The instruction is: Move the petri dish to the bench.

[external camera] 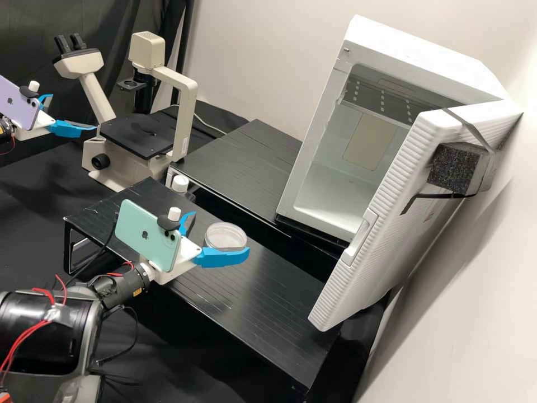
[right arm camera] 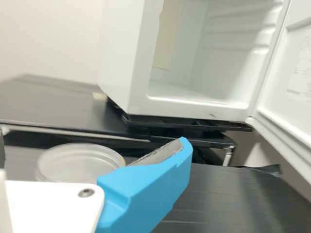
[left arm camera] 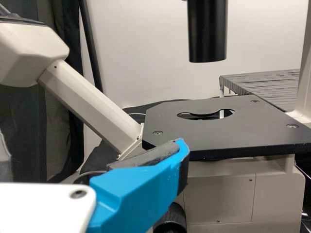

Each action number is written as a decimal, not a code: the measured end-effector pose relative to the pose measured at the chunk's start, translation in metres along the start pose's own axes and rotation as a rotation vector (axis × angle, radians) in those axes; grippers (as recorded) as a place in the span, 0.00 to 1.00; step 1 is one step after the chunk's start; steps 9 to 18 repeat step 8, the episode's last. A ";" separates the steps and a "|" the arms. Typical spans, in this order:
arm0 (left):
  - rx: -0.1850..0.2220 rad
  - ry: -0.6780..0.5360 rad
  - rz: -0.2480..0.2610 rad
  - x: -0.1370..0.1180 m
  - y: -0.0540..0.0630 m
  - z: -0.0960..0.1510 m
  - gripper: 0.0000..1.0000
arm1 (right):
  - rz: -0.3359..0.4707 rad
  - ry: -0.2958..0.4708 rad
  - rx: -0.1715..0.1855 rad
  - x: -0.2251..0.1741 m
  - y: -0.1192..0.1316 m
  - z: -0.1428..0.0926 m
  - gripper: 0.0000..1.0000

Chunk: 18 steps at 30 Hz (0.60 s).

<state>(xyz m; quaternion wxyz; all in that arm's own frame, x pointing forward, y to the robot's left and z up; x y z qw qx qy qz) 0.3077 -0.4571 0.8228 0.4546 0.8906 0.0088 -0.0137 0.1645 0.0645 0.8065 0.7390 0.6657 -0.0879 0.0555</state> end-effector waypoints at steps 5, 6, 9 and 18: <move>0.000 0.000 0.000 0.000 0.000 0.000 1.00 | -0.011 0.088 0.135 0.000 0.001 -0.004 1.00; 0.000 0.000 0.000 0.000 0.000 0.000 1.00 | -0.014 0.100 0.146 0.000 0.001 -0.005 1.00; 0.000 0.000 0.000 0.000 0.000 0.000 1.00 | -0.021 0.113 0.164 0.001 0.000 -0.006 1.00; 0.000 0.000 0.000 0.000 0.000 0.000 1.00 | -0.021 0.113 0.164 0.001 0.000 -0.006 1.00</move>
